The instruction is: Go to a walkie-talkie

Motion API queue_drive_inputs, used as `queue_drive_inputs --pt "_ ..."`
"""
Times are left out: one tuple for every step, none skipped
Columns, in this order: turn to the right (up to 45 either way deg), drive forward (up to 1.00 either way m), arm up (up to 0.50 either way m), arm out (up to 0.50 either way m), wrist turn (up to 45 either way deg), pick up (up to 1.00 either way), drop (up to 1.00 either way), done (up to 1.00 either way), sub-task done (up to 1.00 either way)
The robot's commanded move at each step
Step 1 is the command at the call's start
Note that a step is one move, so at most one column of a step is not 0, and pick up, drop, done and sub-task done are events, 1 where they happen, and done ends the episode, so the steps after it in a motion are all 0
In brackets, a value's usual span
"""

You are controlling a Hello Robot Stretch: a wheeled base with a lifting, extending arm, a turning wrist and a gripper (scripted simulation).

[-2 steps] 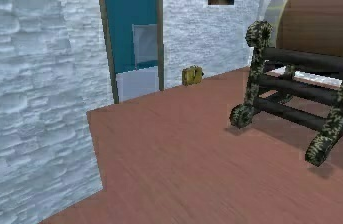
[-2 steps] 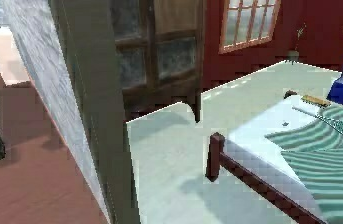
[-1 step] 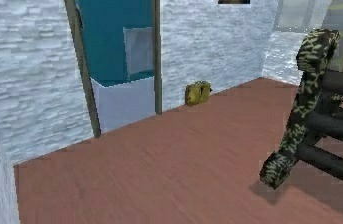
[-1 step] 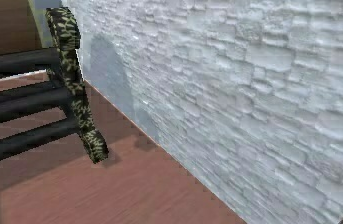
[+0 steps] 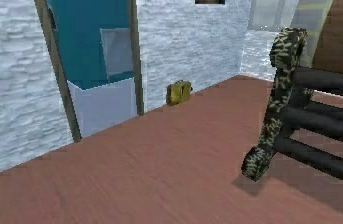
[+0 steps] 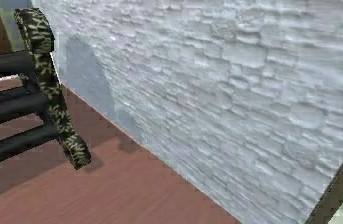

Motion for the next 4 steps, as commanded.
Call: queue_drive_inputs --pt "0.0 0.45 0.0 0.0 0.0 0.0 0.0 0.0 0.0" --pt "-12.0 0.0 0.0 0.0 0.0 0.0 0.0 0.0 0.0" --pt "0.0 1.0 0.0 0.0 0.0 0.0 0.0 0.0 0.0" --pt "-3.0 0.0 0.0 0.0 0.0 0.0 0.0 0.0 0.0"
